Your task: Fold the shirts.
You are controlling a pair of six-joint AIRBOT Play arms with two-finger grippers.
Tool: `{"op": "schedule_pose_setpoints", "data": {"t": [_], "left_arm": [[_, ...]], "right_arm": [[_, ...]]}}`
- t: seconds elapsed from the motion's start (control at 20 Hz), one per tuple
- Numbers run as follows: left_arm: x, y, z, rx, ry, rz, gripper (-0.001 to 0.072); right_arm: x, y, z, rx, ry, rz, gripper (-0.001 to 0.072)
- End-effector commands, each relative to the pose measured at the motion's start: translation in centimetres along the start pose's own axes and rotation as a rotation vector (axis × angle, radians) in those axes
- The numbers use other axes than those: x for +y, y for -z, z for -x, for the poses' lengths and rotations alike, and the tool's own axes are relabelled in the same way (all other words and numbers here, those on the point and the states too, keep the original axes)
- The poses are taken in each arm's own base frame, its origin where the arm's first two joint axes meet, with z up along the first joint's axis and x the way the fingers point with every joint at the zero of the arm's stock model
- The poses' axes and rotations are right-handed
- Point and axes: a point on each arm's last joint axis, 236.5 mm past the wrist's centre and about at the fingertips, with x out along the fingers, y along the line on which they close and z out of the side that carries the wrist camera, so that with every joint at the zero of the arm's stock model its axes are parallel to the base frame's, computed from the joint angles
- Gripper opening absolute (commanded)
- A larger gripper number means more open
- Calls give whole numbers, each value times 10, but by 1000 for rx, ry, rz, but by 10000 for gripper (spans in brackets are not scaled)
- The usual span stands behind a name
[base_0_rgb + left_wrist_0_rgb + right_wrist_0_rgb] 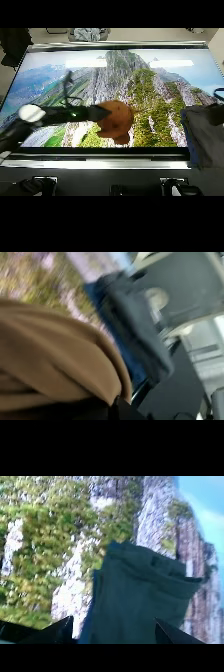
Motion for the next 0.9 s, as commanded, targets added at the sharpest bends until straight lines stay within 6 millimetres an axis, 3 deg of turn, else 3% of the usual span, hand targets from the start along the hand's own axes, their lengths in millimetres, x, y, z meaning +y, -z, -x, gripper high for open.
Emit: {"op": "schedule_pose_setpoints", "data": {"t": [0.0,0.1,0.2,0.25,0.35,0.4,0.5,0.55,0.65,0.75,0.85], "left_arm": [[84,41,-26,97,-128,137,22],[121,36,-21,80,-180,230,23],[145,26,-13,42,-212,319,29],[150,25,-11,37,-217,351,101],[146,27,-6,63,-196,387,620],[141,23,3,83,-173,386,676],[143,5,37,88,-173,359,673],[153,-3,61,83,-220,327,671],[175,3,103,103,-342,320,670],[190,44,127,241,-449,298,667],[191,92,120,349,-451,332,666]], "right_arm": [[56,7,-59,90,-254,-18,587],[97,14,-108,137,-416,-60,587],[136,21,-149,173,-559,-124,587],[151,23,-161,185,-625,-137,588],[167,19,-178,185,-704,-138,597],[167,19,-181,184,-709,-117,619],[156,18,-182,183,-674,-72,630],[151,17,-181,183,-654,-57,649],[149,14,-182,176,-649,-57,681],[153,17,-184,192,-669,-63,680],[158,24,-186,229,-695,-66,673]]}}
